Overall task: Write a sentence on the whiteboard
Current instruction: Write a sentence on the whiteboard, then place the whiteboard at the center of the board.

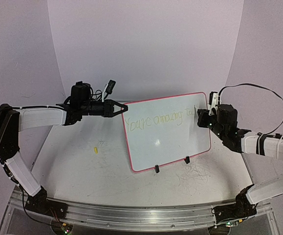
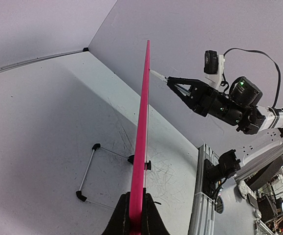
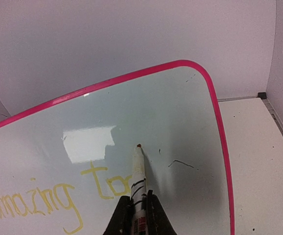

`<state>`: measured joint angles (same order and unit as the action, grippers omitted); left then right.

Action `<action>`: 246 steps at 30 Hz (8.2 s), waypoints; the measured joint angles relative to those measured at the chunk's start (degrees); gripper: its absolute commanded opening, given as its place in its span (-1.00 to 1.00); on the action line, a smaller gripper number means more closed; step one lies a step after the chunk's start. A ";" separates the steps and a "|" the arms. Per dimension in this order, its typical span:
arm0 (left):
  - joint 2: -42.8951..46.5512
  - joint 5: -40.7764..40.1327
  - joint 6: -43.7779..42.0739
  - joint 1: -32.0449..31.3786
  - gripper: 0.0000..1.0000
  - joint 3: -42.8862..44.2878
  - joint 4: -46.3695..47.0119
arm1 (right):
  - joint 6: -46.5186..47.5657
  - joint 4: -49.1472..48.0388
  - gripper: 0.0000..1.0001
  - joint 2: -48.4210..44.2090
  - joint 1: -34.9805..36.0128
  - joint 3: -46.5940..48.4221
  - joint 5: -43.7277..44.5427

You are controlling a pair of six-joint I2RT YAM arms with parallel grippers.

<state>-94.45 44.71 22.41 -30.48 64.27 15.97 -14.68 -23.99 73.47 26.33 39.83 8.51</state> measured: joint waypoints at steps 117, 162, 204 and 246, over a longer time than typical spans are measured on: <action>0.02 0.11 -1.01 -0.22 -1.00 0.00 0.07 | -1.47 2.13 -1.00 -6.92 -3.20 -5.99 -1.29; 0.11 -0.04 -1.01 -0.31 -1.00 0.00 0.02 | -1.02 0.92 -1.00 -1.51 -4.20 -1.62 0.61; 0.13 0.00 -1.20 -0.33 -1.00 0.00 0.02 | -4.04 7.12 -1.00 -14.47 -4.76 -8.45 -3.03; 1.66 -9.12 -4.90 -0.35 0.14 3.60 -11.75 | -0.11 32.87 -1.00 -32.08 -6.82 2.43 -1.67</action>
<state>-92.79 35.58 17.51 -30.83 67.87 4.22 -14.79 8.88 41.39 19.51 42.26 6.84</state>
